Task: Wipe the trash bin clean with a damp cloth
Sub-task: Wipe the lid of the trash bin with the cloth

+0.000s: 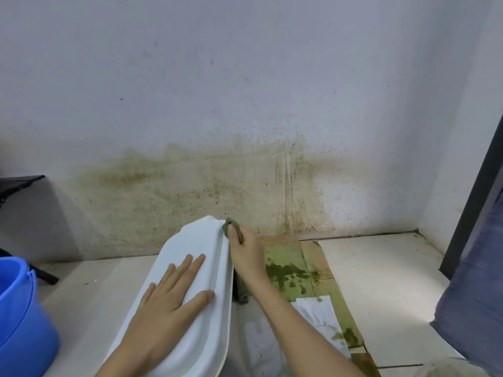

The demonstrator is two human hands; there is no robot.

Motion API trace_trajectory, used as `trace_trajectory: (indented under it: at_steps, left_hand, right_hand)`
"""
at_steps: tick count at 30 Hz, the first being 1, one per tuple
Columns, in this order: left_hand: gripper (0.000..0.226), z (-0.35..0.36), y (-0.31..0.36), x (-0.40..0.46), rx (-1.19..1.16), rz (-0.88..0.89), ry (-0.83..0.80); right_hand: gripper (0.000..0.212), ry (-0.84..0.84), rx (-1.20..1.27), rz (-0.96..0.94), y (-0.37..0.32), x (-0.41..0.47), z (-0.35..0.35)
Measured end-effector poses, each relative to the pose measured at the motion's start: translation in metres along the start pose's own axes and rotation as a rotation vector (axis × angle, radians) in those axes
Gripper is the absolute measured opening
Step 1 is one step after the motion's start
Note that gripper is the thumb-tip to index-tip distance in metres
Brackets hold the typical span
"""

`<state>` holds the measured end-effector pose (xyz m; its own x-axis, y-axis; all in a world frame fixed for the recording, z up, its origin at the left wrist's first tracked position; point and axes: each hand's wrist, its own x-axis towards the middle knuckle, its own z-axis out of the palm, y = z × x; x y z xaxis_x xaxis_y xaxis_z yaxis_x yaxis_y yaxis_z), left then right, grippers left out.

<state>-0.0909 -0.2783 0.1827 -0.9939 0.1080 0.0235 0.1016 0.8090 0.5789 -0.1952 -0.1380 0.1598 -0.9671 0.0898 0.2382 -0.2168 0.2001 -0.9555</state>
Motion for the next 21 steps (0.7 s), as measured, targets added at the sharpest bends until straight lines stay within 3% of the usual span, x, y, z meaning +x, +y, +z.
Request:
trace_trajectory:
  at_steps: [5,9,15,18,21]
  left_hand:
    - [0.07,-0.004,-0.005,0.002,-0.028,-0.003,-0.011]
    - [0.052,-0.001,-0.004,0.003,-0.023,-0.002,-0.003]
    - [0.047,-0.001,-0.009,0.002,-0.038,0.002,-0.007]
    - [0.047,-0.002,-0.01,0.001,-0.028,-0.006,0.0]
    - [0.048,-0.001,-0.01,0.004,-0.017,-0.023,0.006]
  right_hand:
    - [0.043,-0.12,0.019,0.143,0.006,0.054,0.011]
    - [0.041,-0.11,0.166,0.092,0.005,-0.011,0.002]
    - [0.043,-0.168,0.25,-0.118,-0.001,-0.159,-0.015]
    - [0.039,-0.197,0.168,-0.227,0.004,-0.16,-0.019]
    - [0.027,-0.153,0.16,-0.186,0.004,-0.125,-0.016]
